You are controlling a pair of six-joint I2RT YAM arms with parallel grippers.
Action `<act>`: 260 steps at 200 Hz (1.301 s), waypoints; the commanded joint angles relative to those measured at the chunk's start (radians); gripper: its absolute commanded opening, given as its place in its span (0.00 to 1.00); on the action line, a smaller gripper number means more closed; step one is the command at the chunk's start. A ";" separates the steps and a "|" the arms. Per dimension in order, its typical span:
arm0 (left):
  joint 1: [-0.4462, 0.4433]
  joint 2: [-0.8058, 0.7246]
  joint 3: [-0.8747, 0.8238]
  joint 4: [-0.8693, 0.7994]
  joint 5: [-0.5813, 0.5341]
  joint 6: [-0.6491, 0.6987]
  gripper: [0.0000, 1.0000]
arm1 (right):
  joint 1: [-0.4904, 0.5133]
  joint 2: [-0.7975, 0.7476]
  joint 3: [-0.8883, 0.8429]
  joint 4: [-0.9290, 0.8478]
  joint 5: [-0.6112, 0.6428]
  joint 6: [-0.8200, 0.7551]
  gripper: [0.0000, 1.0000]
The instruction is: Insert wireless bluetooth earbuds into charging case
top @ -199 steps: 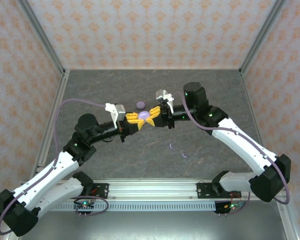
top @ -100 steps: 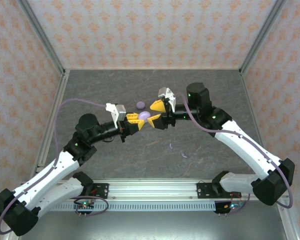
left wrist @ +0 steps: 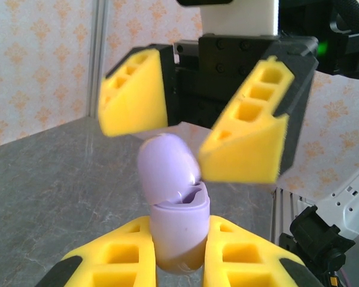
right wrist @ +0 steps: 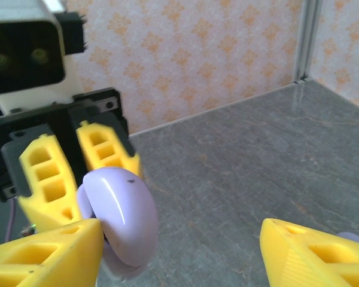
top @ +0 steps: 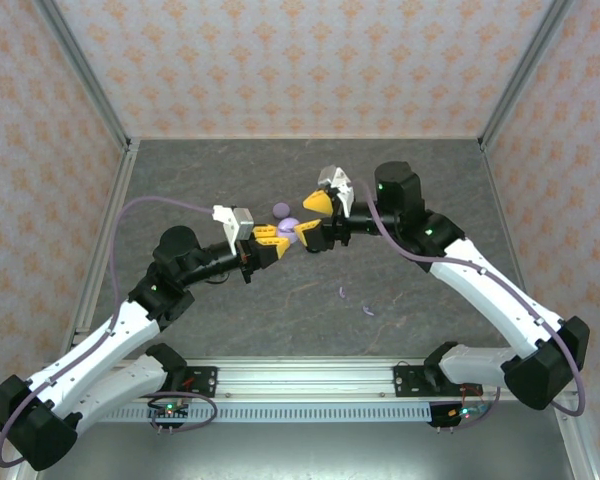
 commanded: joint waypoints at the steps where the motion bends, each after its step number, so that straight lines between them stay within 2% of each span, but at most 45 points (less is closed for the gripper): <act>1: -0.012 -0.002 0.017 0.003 0.025 0.021 0.12 | -0.017 0.012 0.054 0.027 0.049 0.005 0.70; 64: -0.012 0.002 0.019 -0.009 0.006 0.030 0.12 | -0.035 -0.029 0.048 -0.011 0.078 0.019 0.70; 112: -0.012 0.002 -0.001 -0.011 -0.021 0.032 0.11 | -0.041 -0.097 0.010 -0.221 0.383 0.144 0.70; 155: -0.012 0.003 -0.023 -0.013 -0.028 0.033 0.10 | -0.041 -0.084 -0.062 -0.461 0.656 0.295 0.70; 184: -0.013 0.002 -0.033 -0.017 -0.031 0.035 0.10 | -0.041 -0.041 -0.126 -0.570 0.752 0.395 0.66; 222: -0.012 -0.012 -0.043 -0.022 -0.036 0.043 0.10 | -0.041 0.072 -0.231 -0.597 0.716 0.528 0.59; 260: -0.012 -0.022 -0.058 -0.022 -0.042 0.048 0.10 | -0.030 0.143 -0.396 -0.445 0.581 0.639 0.50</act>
